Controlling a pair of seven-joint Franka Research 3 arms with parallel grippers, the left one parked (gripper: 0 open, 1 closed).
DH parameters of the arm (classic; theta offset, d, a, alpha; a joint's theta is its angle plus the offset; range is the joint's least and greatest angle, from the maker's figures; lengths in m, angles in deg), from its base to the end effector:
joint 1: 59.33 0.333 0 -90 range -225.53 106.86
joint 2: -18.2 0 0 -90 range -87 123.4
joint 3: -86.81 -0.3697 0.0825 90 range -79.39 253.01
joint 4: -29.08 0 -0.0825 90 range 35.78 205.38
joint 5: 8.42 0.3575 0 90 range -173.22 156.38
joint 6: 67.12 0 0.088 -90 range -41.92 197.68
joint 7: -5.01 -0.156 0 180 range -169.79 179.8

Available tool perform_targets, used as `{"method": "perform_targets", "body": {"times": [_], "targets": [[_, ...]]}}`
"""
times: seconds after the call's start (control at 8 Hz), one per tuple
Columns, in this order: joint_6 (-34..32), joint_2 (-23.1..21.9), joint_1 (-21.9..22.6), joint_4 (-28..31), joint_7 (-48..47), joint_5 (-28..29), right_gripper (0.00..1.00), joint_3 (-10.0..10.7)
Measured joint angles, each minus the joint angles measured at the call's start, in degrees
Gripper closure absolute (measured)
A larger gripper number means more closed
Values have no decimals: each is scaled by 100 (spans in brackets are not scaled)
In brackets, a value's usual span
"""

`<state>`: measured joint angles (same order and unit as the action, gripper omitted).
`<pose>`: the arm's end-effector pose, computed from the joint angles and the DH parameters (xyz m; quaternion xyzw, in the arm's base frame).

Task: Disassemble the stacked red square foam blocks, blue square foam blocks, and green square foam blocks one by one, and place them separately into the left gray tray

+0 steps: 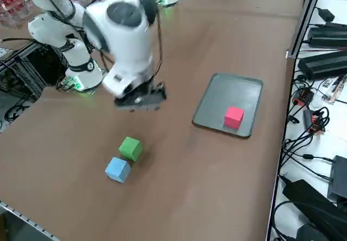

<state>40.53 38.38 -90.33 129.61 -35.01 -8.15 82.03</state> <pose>0.5411 -0.2704 0.3687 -0.8310 0.5444 0.1143 0.0030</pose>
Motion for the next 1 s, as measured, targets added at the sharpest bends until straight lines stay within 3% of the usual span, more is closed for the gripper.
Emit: {"method": "perform_targets", "body": {"times": [0.5,1.0], "targets": [[2058,118,-819,1499,-256,130,0,2],[2434,146,-951,1651,-262,248,0,-64]]}}
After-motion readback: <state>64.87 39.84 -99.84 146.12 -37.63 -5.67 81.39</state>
